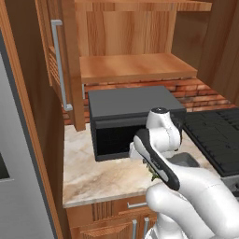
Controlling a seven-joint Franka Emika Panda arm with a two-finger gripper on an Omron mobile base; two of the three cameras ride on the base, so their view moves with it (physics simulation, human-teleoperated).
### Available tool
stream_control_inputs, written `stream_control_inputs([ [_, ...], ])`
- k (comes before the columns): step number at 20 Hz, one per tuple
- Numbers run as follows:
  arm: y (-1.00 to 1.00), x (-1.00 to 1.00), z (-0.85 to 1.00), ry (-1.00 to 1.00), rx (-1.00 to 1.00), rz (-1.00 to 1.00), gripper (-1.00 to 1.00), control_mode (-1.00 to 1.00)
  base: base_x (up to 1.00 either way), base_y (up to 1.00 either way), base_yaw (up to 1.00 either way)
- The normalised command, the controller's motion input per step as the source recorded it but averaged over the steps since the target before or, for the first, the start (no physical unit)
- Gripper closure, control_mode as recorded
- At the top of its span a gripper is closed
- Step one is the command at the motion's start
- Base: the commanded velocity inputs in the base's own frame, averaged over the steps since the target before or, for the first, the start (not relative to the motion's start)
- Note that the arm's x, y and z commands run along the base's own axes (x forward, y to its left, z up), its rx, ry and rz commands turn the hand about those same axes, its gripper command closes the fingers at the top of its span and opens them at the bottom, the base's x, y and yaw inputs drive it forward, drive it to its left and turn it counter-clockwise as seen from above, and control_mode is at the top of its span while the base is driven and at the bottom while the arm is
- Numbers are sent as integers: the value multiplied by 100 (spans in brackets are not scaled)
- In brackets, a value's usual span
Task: Retrieve the tupperware from the cabinet, then place the raw meat into the tupperware to avoid contamination.
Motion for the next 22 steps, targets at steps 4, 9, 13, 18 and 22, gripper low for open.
stream_control_inputs([
  [4, -12, -16, 52, 1, 3, -21, 100, -100, 0, 0, 0],
  [9, -6, -21, 48, 0, 2, -21, 100, -100, 0, 0, 0],
  [13, -15, -22, 30, 0, 1, -22, 100, -100, 0, 0, 0],
  [18, -23, -18, 22, 2, 0, -22, 100, -100, 0, 0, 0],
  [22, -21, -17, 20, 0, 0, -18, 100, -100, 0, 0, 0],
])
